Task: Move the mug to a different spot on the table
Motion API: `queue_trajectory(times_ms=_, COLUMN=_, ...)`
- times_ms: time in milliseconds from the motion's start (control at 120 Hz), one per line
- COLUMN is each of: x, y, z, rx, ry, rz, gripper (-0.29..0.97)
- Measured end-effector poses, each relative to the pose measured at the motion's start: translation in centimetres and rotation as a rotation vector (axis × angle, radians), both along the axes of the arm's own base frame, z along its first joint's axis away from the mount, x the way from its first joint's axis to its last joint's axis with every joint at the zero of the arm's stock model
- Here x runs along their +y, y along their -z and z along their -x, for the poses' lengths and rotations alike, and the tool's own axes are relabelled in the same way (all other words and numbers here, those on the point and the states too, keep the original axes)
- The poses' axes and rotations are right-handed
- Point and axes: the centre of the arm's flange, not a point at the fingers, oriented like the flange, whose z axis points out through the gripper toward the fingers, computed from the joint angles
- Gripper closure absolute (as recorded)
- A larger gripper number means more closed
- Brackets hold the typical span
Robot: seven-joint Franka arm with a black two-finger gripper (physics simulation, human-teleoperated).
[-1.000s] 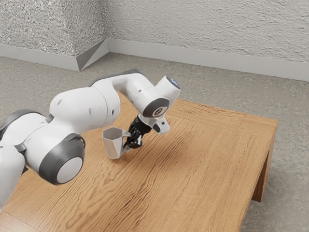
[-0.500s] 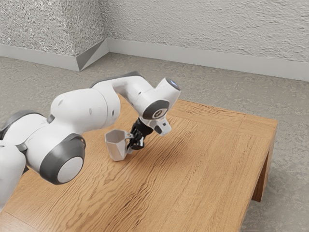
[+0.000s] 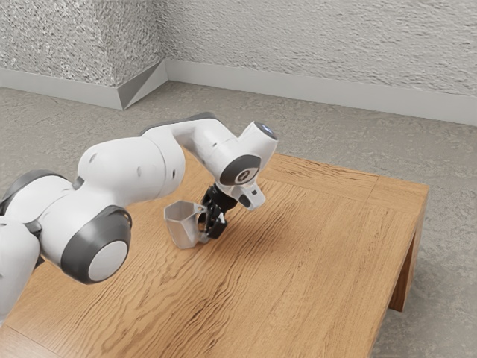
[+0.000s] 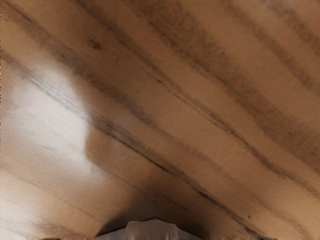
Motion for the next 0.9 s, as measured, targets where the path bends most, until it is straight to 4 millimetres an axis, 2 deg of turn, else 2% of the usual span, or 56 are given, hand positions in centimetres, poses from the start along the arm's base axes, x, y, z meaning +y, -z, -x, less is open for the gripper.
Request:
queue_trajectory(times_ms=233, x=-0.6, y=-1.1, z=-0.5, rx=-0.033, ry=0.006, rz=0.026, gripper=0.06)
queue_trajectory(times_ms=333, x=-1.1, y=-3.0, z=-1.0, rx=-0.075, ry=0.006, rz=0.06, gripper=0.04)
queue_trajectory(times_ms=400, x=-1.6, y=-6.3, z=-1.3, rx=-0.126, ry=-0.004, rz=0.107, gripper=0.03)
queue_trajectory(times_ms=500, x=-1.3, y=-14.1, z=-1.0, rx=-0.225, ry=-0.044, rz=0.214, gripper=0.02)
queue_trajectory(times_ms=617, x=1.7, y=-23.8, z=1.4, rx=-0.329, ry=-0.128, rz=0.329, gripper=0.01)
queue_trajectory(times_ms=708, x=4.7, y=-30.5, z=4.1, rx=-0.405, ry=-0.214, rz=0.375, gripper=0.01)
queue_trajectory(times_ms=775, x=7.5, y=-33.4, z=6.2, rx=-0.445, ry=-0.308, rz=0.391, gripper=0.01)
queue_trajectory(times_ms=842, x=10.5, y=-34.8, z=8.2, rx=-0.46, ry=-0.408, rz=0.401, gripper=0.0)
queue_trajectory(times_ms=900, x=12.4, y=-35.2, z=9.3, rx=-0.46, ry=-0.482, rz=0.398, gripper=0.0)
